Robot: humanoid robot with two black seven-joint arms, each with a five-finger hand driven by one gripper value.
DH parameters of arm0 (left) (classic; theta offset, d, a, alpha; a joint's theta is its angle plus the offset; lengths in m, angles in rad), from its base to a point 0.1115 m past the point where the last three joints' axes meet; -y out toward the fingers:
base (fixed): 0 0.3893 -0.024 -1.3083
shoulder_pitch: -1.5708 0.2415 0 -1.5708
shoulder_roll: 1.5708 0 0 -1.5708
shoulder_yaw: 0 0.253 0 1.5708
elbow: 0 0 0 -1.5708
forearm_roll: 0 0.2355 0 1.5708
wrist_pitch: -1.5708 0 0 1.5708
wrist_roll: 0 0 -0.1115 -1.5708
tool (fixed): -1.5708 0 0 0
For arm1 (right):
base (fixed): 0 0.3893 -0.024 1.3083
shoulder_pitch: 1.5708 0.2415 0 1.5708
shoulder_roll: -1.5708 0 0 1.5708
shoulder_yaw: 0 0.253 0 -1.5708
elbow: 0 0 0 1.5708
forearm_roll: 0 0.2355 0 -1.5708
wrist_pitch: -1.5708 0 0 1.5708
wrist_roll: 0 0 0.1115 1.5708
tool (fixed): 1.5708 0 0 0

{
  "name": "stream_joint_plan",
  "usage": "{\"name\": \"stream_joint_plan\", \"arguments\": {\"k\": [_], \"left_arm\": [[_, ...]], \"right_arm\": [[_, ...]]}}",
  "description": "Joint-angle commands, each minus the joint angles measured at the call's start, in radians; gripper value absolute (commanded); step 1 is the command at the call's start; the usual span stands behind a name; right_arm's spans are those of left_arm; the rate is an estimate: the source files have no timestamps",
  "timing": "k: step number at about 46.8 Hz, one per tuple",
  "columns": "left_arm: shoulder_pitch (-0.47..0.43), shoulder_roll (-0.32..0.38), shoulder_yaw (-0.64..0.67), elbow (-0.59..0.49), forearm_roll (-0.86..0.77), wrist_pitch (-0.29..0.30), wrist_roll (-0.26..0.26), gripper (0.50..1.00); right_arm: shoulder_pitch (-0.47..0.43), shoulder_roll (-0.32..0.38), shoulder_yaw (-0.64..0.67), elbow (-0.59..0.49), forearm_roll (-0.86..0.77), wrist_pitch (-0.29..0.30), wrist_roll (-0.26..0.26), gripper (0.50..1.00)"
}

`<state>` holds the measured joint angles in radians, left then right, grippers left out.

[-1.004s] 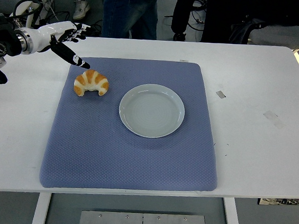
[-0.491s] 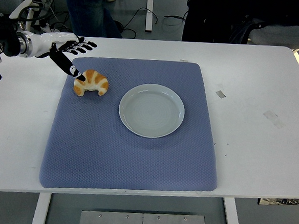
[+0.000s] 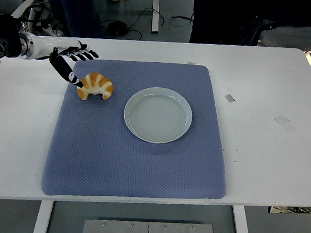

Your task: Place the bread on the plate

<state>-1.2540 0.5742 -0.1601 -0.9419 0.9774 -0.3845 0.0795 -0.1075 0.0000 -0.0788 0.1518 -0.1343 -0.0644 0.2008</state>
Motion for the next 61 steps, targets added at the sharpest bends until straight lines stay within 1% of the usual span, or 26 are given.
{"name": "stream_joint_plan", "arguments": {"k": [1, 5, 17, 25, 32, 39, 52, 61], "left_arm": [[0.008, -0.031, -0.015, 0.043, 0.015, -0.010, 0.000, 0.878], [0.022, -0.047, -0.021, 0.074, 0.038, -0.011, -0.001, 0.869], [0.024, -0.050, -0.027, 0.075, 0.047, -0.008, -0.001, 0.869], [0.028, -0.063, -0.027, 0.077, 0.073, 0.001, -0.001, 0.869], [0.039, -0.082, -0.025, 0.078, 0.110, 0.055, -0.003, 0.866], [0.064, -0.106, -0.022, 0.080, 0.156, 0.128, -0.004, 0.864], [0.073, -0.116, -0.021, 0.077, 0.159, 0.167, -0.011, 0.863], [0.091, -0.117, -0.010, 0.068, 0.167, 0.217, -0.012, 0.863]], "right_arm": [[0.000, 0.000, -0.001, 0.000, -0.001, 0.000, 0.000, 1.000], [0.000, 0.000, 0.001, 0.000, 0.001, 0.000, 0.000, 1.000], [0.000, 0.000, 0.001, 0.000, -0.001, 0.000, 0.000, 1.000], [0.000, 0.000, 0.001, 0.000, -0.001, 0.000, 0.000, 1.000], [0.000, 0.000, 0.001, 0.000, 0.001, 0.000, 0.000, 1.000], [0.000, 0.000, 0.001, 0.000, -0.001, 0.000, 0.000, 1.000], [0.000, 0.000, -0.001, 0.000, 0.001, 0.000, 0.000, 1.000], [0.000, 0.000, 0.001, 0.000, 0.001, 0.000, 0.000, 1.000]]}}
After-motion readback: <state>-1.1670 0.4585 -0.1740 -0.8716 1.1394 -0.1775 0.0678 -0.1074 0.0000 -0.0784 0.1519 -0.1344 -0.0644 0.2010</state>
